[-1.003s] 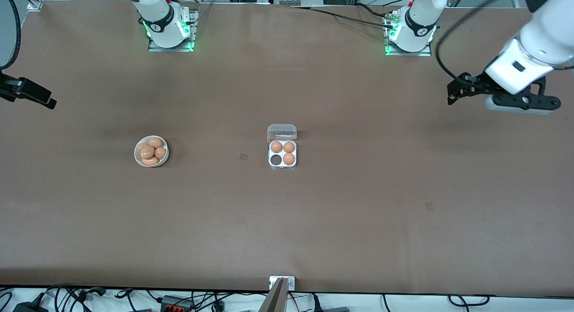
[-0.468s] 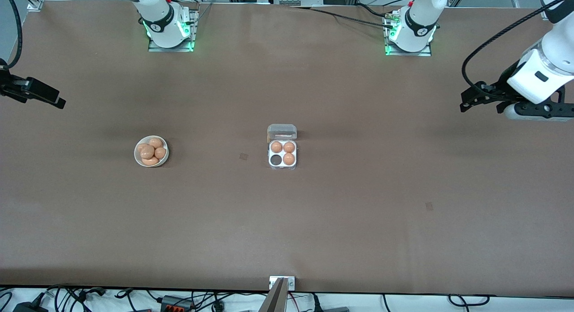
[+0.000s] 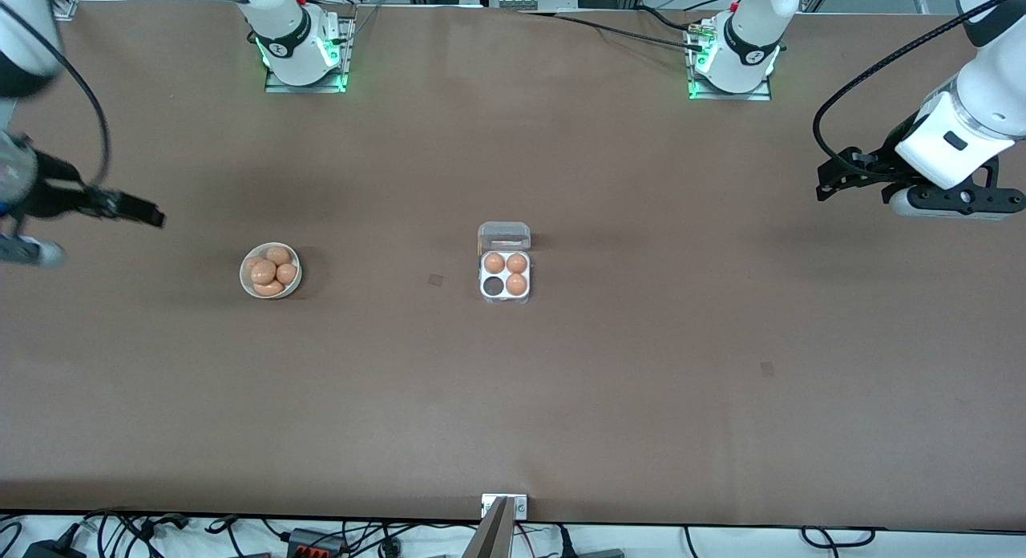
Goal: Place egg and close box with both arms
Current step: 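Move the right gripper over the white bowl of eggs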
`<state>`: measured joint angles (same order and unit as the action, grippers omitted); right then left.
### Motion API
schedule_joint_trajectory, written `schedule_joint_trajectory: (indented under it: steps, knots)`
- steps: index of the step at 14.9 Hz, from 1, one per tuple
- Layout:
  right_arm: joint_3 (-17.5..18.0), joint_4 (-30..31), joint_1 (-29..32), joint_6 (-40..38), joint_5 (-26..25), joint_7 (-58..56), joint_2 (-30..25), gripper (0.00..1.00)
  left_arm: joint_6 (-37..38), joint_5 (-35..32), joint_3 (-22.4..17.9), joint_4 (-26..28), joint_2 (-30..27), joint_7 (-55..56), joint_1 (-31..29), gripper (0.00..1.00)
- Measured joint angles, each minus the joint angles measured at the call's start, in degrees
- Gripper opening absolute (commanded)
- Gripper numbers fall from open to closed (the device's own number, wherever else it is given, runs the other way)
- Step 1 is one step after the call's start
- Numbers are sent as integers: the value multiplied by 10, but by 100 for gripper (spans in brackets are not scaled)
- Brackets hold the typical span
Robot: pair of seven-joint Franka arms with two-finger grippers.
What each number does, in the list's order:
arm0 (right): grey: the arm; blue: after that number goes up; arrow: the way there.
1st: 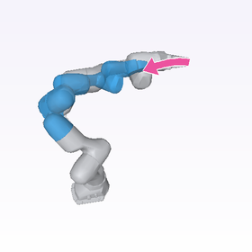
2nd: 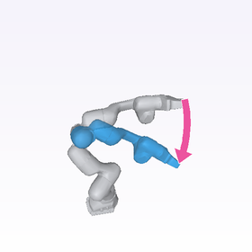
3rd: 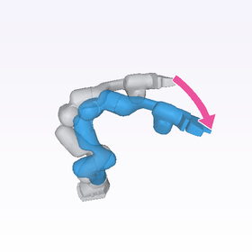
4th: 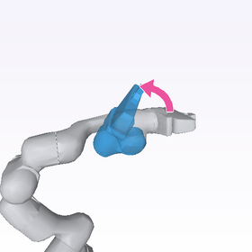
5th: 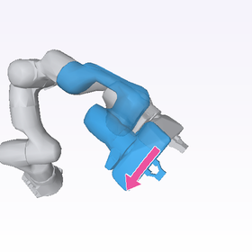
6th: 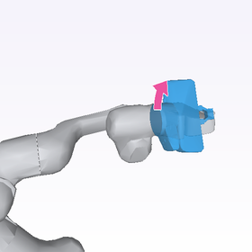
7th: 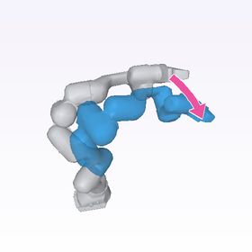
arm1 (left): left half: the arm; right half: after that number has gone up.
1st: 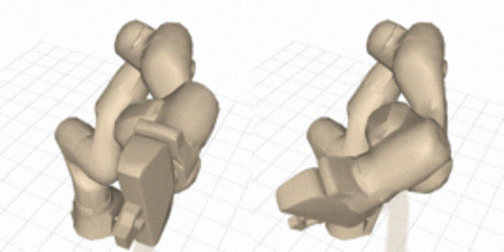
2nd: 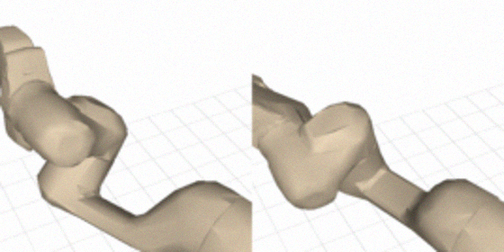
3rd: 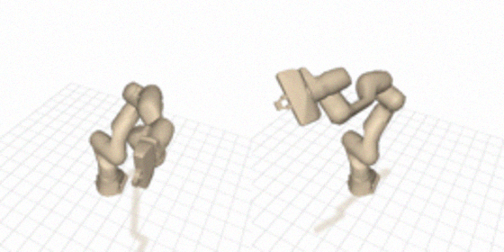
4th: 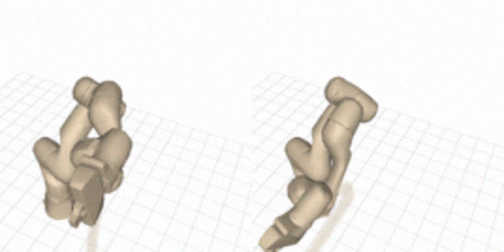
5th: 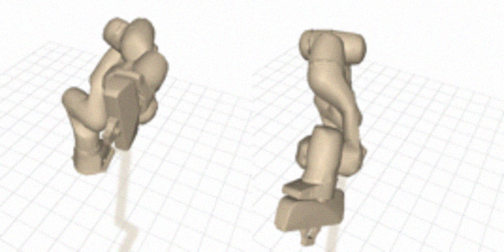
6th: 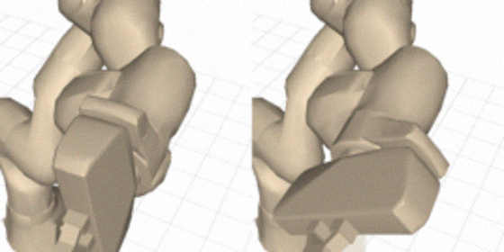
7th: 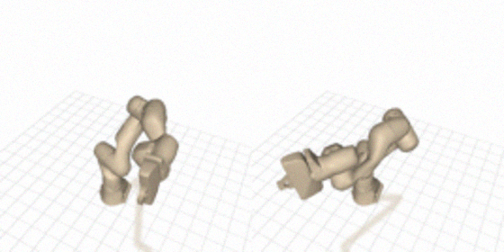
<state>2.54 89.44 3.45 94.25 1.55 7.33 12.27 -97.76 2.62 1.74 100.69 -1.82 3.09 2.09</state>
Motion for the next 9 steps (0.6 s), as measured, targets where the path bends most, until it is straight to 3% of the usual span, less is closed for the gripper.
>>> schedule_joint_trajectory:
  steps: [5, 9]
  knots:
    - [1, 91, -33, 149, -6, 0, 16, 100, 0, 0, 0, -3, 9, 0, 0, 100]
    - [1, 130, -50, 205, -6, 0, 27, 100, 0, 0, -1, -7, 19, 1, 0, 100]
